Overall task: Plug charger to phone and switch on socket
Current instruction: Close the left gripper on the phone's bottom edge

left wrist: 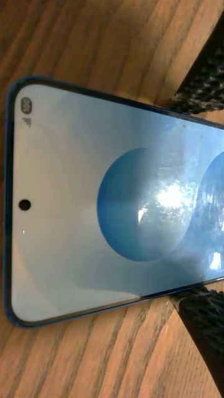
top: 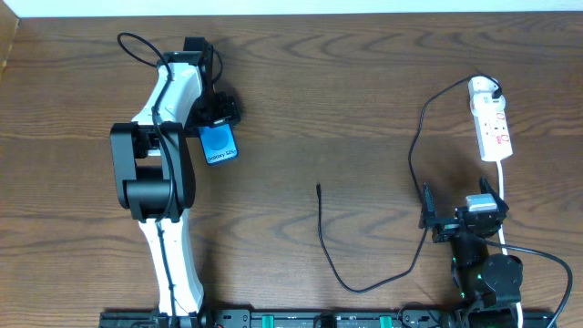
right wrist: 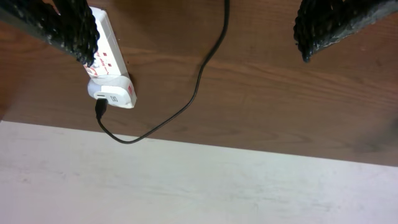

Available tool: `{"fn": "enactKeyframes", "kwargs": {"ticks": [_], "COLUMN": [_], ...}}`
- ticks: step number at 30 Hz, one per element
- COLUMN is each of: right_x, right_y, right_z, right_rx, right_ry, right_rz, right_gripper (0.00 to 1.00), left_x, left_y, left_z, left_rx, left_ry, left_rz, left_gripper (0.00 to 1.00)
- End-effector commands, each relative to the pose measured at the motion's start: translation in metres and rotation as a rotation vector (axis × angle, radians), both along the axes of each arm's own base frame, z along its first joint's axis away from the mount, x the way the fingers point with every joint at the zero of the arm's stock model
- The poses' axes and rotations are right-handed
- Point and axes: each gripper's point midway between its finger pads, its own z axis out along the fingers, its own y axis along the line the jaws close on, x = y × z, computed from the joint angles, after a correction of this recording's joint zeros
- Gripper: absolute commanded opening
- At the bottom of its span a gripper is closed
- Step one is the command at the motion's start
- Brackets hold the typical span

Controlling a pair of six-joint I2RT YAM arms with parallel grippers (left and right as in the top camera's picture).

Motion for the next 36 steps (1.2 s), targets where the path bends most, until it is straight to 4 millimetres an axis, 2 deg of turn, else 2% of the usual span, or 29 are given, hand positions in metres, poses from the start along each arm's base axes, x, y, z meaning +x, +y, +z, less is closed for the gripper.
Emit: {"fn": "enactKeyframes", "kwargs": {"ticks": [1, 18, 22, 27, 32, 36], "right_x": [-0.0003, -0.0003, -0.0003, -0.0003, -0.0003, -0.0003], "right_y": [0.0003, 0.0003, 0.0002, 0.0003, 0.0003, 0.0003], "right_z": [-0.0001, -0.0001, -0.0001, -0.0002, -0.0001, -0.0002], "right_rx": [-0.006, -0.006, -0.006, -0.006, -0.006, -0.006], "right_ry": [-0.002, -0.002, -0.002, -0.001, -0.002, -0.001], "right_rz": [-0.001, -0.001, -0.001, -0.001, -0.001, -0.001], "right_gripper": [0.99, 0.99, 0.99, 0.99, 0.99, 0.99], "left_x": [-0.0089, -0.0097, -0.0098, -0.0096, -0.0096, -0.0093], "left_y": [-0.001, -0.0022, -0.0027, -0.0026, -0.0026, -0.0027], "left_z": [-0.01, -0.0099, -0.0099, -0.0099, -0.0099, -0.0097], "left_rx": [0.009, 0.001, -0.001, -0.001, -0.001, -0.001], "left_ry": [0.043, 0.046, 0.046, 0.046, 0.046, 0.045], "left_rz": [-0.008, -0.008, -0.012, -0.012, -0.012, -0.012], "left_gripper": [0.84, 0.7, 0.58, 0.33, 0.15, 0.08]}}
